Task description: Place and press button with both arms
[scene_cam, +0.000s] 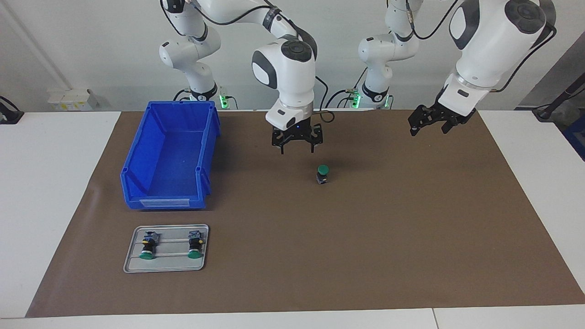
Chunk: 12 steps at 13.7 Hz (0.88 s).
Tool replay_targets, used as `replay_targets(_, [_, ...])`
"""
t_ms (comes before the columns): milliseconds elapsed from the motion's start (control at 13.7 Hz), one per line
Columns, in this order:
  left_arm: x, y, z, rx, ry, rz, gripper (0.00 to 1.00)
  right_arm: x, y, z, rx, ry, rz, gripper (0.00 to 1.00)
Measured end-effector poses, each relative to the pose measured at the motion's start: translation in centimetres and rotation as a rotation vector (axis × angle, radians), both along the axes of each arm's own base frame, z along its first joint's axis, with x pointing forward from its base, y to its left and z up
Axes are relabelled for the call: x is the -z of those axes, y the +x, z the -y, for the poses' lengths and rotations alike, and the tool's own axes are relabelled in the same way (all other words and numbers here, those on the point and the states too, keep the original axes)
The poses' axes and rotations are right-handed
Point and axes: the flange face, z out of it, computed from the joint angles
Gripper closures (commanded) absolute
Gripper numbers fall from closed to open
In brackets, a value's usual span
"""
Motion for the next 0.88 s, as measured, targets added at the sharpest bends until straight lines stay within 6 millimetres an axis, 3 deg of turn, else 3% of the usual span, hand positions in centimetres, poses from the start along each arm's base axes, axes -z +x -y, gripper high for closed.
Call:
replay_targets(146, [0.7, 0.2, -0.9, 0.002, -0.017, -0.001, 0.0, 2.6, -0.9, -3.0, -0.032, 0.012, 0.015, 0.0])
replay_targets(439, [2.0, -0.3, -0.8, 0.007, 0.008, 0.004, 0.0, 9.6, -1.9, -7.9, -0.101, 0.011, 0.038, 0.0])
replay_targets(585, [2.5, -0.7, -0.8, 0.012, 0.03, 0.008, 0.0, 11.2, -1.8, -8.3, -0.113, -0.007, 0.042, 0.0])
replay_targets(878, [2.3, -0.8, -1.2, 0.005, 0.035, 0.034, 0.0, 12.0, -1.7, -7.9, -0.137, -0.037, 0.049, 0.0])
